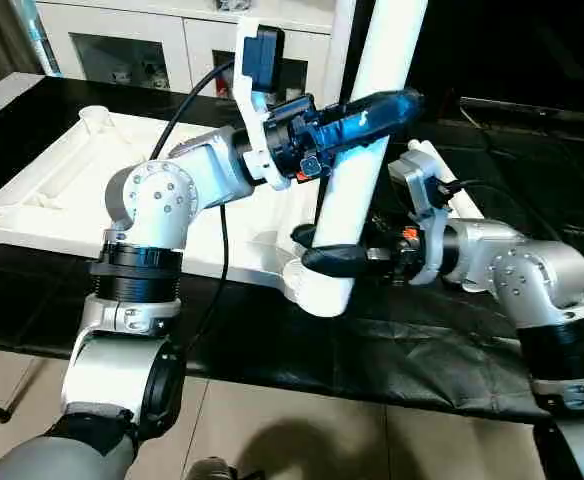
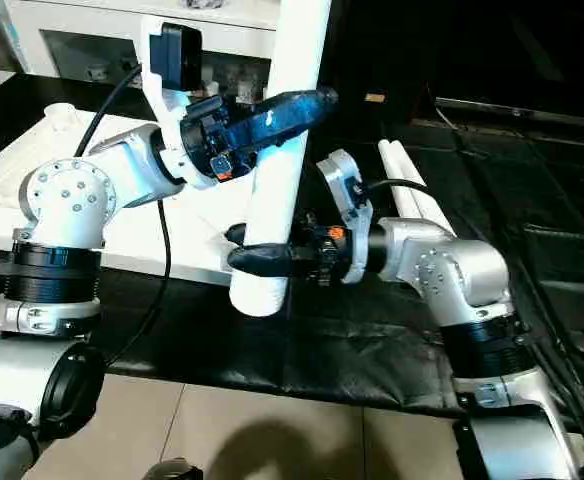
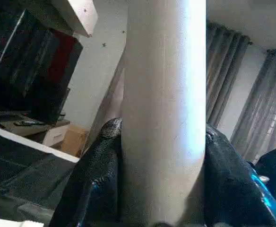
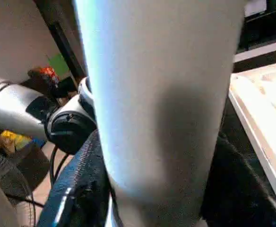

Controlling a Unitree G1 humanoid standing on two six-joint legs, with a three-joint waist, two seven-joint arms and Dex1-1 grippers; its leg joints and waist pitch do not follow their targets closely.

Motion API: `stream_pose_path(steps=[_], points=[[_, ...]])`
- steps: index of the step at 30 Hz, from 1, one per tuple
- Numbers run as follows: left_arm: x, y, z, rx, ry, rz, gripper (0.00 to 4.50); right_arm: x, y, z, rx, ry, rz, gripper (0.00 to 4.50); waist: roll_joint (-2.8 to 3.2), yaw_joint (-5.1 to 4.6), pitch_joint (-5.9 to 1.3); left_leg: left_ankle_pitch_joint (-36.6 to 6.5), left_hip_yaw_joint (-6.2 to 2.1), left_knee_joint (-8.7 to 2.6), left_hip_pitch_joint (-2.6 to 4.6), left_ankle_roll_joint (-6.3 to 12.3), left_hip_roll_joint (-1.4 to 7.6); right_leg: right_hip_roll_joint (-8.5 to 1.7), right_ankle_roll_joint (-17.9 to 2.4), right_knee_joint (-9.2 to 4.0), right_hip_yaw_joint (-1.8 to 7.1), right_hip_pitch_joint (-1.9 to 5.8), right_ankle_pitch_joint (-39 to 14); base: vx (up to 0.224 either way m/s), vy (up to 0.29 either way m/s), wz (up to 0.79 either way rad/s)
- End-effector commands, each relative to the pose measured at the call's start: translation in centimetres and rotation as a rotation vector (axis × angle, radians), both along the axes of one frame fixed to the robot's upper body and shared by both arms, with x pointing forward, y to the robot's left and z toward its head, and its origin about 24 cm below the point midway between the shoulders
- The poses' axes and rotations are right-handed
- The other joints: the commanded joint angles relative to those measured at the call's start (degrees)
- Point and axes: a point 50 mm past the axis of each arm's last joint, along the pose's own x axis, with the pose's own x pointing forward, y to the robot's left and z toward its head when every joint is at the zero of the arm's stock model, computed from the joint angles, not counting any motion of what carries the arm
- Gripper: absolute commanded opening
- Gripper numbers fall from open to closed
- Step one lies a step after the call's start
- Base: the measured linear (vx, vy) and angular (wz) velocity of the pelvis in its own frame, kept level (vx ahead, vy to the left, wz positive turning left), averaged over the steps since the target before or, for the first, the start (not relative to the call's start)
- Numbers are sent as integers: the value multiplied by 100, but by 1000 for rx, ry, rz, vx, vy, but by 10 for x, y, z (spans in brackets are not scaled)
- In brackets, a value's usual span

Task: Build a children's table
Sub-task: Pick table leg

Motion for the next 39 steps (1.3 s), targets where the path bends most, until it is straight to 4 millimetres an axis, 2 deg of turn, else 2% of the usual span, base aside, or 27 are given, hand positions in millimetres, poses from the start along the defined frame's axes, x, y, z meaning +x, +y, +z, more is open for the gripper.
stream_pose_path(steps=[1,2,5,16,26,33,39], points=[[-9,-9,7,-4,-48,-71,182,8,-6,0,-21,21,-67,275,-53,-8,-496,-715,26,-319,88,53,63,-369,-1024,-398,196,355,-1220,0,0,0],[-9,-10,7,-4,-48,-71,182,7,-7,0,-20,20,-65,275,-55,-9,-492,-720,27,-320,88,51,64,-366,-1022,-399,196,353,-1211,0,0,0],[-10,-10,7,-3,-48,-73,182,7,-7,1,-21,15,-62,315,-59,-7,-494,-692,25,-322,80,47,61,-366,-1013,-390,197,361,-1172,0,0,0],[-10,-10,6,10,-50,-64,182,2,-6,5,21,17,-8,316,-64,-3,-487,-733,27,-322,85,43,63,-368,-974,-405,197,354,-1312,0,0,0],[-7,-10,6,14,-52,-46,182,0,-5,6,37,24,16,316,-57,-2,-491,-716,24,-322,80,45,62,-366,-994,-398,194,357,-1232,0,0,0],[-7,-11,7,13,-55,-44,182,-1,-6,4,20,28,18,245,-48,-1,-491,-736,24,-321,85,36,62,-364,-996,-405,194,357,-1240,0,0,0],[-7,-10,8,12,-57,-44,182,0,-5,2,12,31,4,212,-37,0,-496,-737,21,-319,84,27,62,-365,-1013,-397,193,360,-1203,0,0,0]])
